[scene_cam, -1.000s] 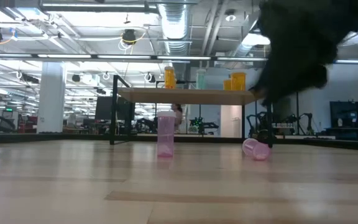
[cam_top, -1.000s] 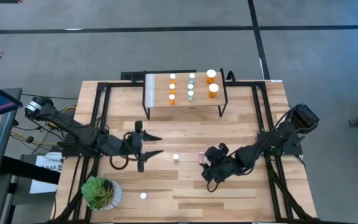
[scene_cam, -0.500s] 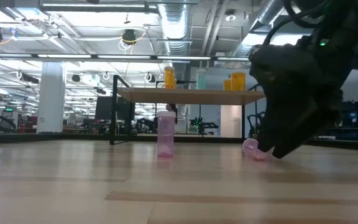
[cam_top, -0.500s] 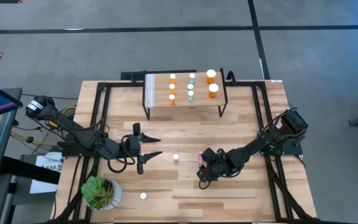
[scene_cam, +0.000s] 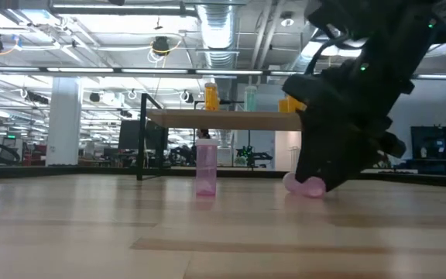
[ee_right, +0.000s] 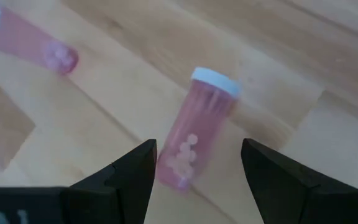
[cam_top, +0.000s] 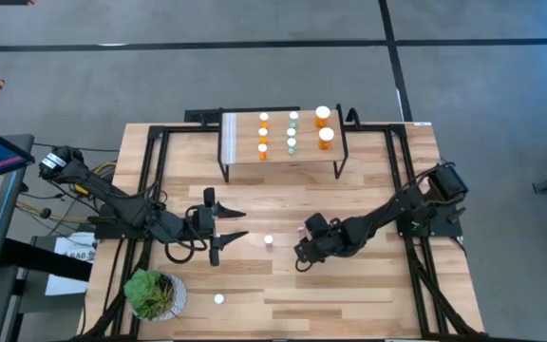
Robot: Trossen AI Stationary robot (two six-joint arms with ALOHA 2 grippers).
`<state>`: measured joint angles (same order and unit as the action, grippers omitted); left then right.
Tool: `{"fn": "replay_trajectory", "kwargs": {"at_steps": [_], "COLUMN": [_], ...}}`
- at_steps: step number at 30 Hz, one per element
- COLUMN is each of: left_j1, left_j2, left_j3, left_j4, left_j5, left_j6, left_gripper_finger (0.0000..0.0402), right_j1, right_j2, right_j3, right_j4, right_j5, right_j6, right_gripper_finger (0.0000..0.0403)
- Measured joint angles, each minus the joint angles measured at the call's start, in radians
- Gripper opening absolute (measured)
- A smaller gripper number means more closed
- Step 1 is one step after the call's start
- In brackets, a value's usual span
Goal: Pick and place medicine bottles onto shelf by color
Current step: Put the top right small pink pill bottle on the shelf
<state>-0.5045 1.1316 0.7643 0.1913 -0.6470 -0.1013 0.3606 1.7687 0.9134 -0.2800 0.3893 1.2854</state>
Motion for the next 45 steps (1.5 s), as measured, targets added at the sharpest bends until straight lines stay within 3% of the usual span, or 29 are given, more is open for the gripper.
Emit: {"fn": "replay_trajectory", "kwargs": {"at_steps": [8,22,32,40,45], "left_j1": [0.0,0.0,0.0,0.0,0.0], "left_j2": [0.0,0.0,0.0,0.0,0.007], "left_j3": [0.0,0.0,0.0,0.0,0.0], "left_j4": [0.0,-0.002,-0.017,-0.033,-0.048], "left_j5": [0.002,0.006,0.011,0.012,0.017], "left_j6": [0.0,-0.01,-0.026,-0.027,-0.051], "left_gripper_finger": [0.0203,0.0203,0.0203,0.0203,0.0203], "right_j1": [-0.007,0.015,0.063,0.112,0.133], "right_j2": [0.018,0.011,0.011,0.011,0.01], "right_j3": [0.002,0.013,0.159,0.309,0.365], "right_j4": [-0.019,-0.086,-0.081,-0.048,0.09], "right_j5": [0.001,0.006,0.025,0.163,0.191], "right_j6": [-0.054,-0.121,-0.32,-0.605,-0.824], "right_gripper_finger": [0.023,0.0105,0.0132,0.0127,0.0124]}}
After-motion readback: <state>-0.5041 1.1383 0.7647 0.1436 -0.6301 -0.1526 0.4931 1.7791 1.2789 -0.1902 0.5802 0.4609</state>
